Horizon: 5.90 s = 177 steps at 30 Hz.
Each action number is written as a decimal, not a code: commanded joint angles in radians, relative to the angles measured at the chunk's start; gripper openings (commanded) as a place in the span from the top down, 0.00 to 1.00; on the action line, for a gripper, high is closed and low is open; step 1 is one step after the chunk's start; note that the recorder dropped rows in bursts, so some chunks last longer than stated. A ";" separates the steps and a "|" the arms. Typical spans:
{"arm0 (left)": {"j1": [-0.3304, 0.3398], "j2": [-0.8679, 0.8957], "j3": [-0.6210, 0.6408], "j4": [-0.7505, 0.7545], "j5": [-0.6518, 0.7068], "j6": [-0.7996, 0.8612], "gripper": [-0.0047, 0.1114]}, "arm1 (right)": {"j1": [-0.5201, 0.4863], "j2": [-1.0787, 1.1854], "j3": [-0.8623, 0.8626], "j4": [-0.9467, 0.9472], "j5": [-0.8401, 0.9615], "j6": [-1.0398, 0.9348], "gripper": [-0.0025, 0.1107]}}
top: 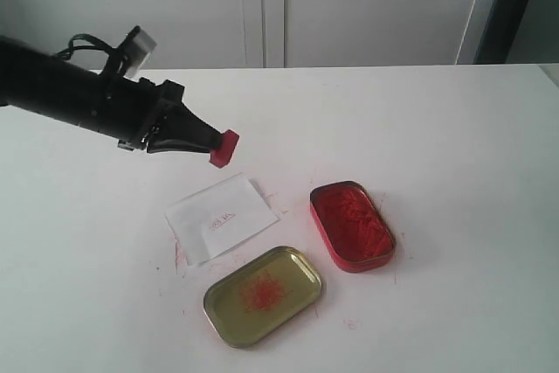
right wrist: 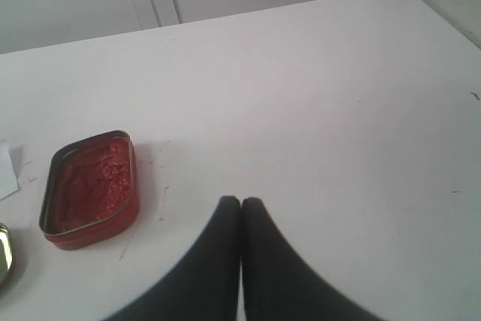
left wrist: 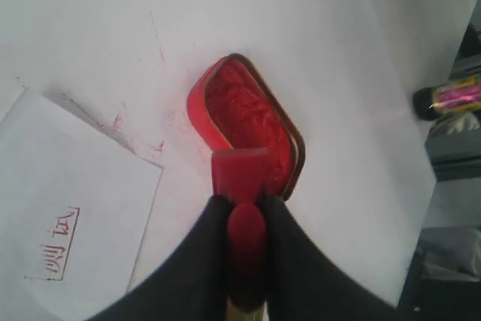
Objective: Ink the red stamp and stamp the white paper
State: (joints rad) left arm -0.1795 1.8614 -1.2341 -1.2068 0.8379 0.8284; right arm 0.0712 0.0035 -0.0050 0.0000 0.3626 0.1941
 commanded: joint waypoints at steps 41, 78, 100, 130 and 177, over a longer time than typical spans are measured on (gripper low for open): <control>0.112 0.225 0.054 -0.249 -0.209 0.058 0.96 | 0.006 -0.003 0.005 0.000 -0.014 0.003 0.98; 0.209 0.221 0.054 -0.156 -0.159 -0.025 0.66 | 0.006 -0.003 0.005 0.000 -0.014 0.003 0.98; 0.268 0.061 0.064 0.021 -0.033 -0.125 0.96 | 0.006 -0.003 0.005 0.000 -0.014 0.003 0.98; -0.008 -0.285 0.331 0.456 -0.341 -0.450 0.96 | 0.006 -0.003 0.005 0.000 -0.014 0.003 0.98; -0.264 -0.608 0.331 1.271 -0.292 -1.095 0.96 | 0.006 -0.003 0.005 0.000 -0.014 0.003 0.98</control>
State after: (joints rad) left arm -0.4377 1.2648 -0.9091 0.0639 0.5360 -0.2571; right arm 0.0712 0.0035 -0.0050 0.0000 0.3626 0.1964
